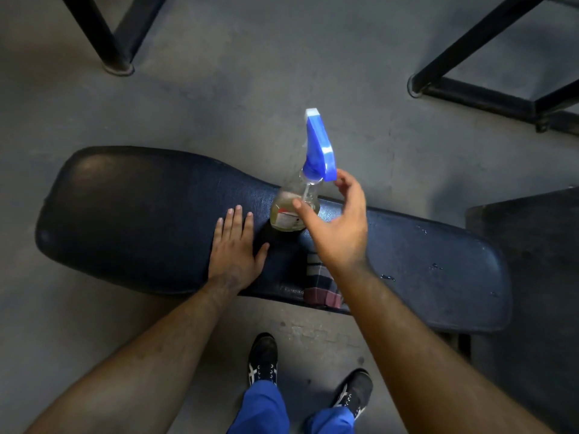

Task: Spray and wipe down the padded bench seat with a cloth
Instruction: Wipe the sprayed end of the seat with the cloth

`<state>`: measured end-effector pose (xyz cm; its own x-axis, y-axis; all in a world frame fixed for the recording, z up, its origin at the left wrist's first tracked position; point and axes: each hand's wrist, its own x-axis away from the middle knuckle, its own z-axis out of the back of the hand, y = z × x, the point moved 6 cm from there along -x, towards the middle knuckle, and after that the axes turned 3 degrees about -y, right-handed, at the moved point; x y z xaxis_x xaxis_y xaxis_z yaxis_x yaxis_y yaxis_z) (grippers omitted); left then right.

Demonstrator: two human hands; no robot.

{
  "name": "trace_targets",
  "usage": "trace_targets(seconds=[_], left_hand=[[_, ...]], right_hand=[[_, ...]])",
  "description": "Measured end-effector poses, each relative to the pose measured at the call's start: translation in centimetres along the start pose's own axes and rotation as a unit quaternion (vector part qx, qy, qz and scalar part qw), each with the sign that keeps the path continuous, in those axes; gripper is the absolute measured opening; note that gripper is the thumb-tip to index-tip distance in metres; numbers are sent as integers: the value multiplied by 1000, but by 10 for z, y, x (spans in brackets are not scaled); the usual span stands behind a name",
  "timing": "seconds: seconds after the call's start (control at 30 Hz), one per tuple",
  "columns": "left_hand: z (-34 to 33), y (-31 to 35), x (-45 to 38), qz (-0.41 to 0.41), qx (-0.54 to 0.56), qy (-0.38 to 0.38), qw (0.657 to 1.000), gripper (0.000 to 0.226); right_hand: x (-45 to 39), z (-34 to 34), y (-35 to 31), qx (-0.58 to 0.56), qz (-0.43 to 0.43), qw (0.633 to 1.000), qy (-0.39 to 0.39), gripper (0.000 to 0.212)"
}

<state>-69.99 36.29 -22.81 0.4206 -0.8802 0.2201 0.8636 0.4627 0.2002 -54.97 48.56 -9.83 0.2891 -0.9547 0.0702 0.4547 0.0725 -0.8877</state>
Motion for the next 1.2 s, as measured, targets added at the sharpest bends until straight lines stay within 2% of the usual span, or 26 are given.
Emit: trace_targets(seconds=[0.07,0.13,0.27,0.4,0.57,0.6,0.7,0.73,0.8,0.87,0.9,0.93,1.03,1.07,1.13,1.2], left_hand=[[-1,14,12,-21,18,40,999,69],[-10,32,27,-44,37,67,996,62],[-26,44,41,-23,49,78,996,56],[-34,47,40,-24,-3,86,996,57],[-38,47,40,-13,-26,97,995,59],[-38,48,40,-11,-29,96,995,58],[-35,51,43,4,-27,99,995,57],[-34,54,45,7,-18,100,995,56],[-37,64,55,-6,1,112,994,54],[-43,80,64,-47,12,122,991,52],[-47,88,67,-68,19,126,990,51],[-50,96,69,-85,28,129,988,51],[-53,117,67,-105,49,137,984,50],[-52,122,64,-102,58,138,983,50],[-50,130,54,-91,75,139,983,51],[-49,138,41,-86,83,136,983,52]], right_hand=[[19,10,21,38,-6,999,23,76],[39,10,43,77,1,997,18,67],[63,-9,81,193,53,978,-51,48],[78,-35,128,349,104,917,-162,54],[64,-27,152,417,191,867,-196,56],[53,-20,155,426,178,870,-173,57],[40,-9,157,408,57,908,-76,63],[48,-14,154,391,46,916,-77,64],[76,-30,149,368,124,908,-159,65],[87,-22,157,372,261,852,-260,66],[77,-10,166,380,304,829,-275,66],[62,3,173,396,306,825,-263,64],[33,28,186,446,140,875,-122,62],[44,23,182,440,115,885,-102,61],[79,9,174,397,188,884,-160,59],[91,21,185,380,308,830,-268,59]])
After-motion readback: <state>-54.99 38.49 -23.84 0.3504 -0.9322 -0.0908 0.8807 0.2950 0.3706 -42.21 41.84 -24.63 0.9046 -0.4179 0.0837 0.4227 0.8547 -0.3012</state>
